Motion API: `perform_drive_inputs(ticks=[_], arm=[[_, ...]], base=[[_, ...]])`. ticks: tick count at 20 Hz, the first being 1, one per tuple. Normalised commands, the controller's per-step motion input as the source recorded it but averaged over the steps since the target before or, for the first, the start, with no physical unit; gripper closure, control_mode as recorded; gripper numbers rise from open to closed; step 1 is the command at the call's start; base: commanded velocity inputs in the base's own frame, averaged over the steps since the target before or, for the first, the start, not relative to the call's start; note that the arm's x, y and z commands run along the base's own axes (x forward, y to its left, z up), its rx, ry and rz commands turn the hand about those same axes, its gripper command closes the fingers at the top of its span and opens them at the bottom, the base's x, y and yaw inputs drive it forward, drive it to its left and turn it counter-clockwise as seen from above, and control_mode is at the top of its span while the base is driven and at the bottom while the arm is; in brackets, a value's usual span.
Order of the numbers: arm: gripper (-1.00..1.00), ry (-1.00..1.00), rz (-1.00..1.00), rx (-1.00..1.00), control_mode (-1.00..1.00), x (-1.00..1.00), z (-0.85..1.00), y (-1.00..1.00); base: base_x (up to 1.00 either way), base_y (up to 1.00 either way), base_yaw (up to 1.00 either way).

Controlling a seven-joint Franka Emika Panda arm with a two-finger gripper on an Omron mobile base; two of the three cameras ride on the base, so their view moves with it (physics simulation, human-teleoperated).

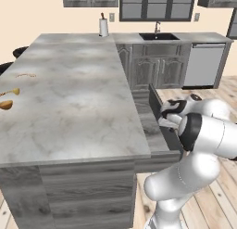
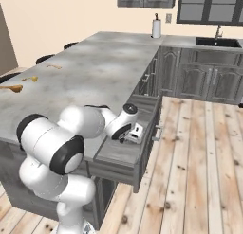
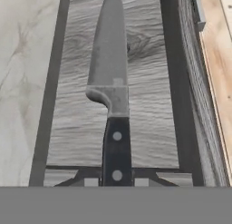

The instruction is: Pick up the metallic utensils from the counter and place them in the open drawer. Make sure not to pick up any wooden utensils.

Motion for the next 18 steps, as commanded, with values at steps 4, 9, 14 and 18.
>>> perform_drive_inputs(ticks=[4, 9, 14, 18], arm=[[1.0, 0.0, 0.0, -0.05, -1.0, 0.2, -0.4, 0.0], [1.0, 0.0, 0.0, -0.02, -1.0, 0.19, -0.42, 0.0], [1.0, 0.0, 0.0, 0.0, -1.0, 0.09, -0.48, -0.08], [1.0, -0.03, 0.0, 0.0, -1.0, 0.03, -0.39, -0.18]], base=[[0.0, 0.0, 0.0], [0.0, 0.0, 0.0], [0.0, 0.0, 0.0], [0.0, 0.0, 0.0]])
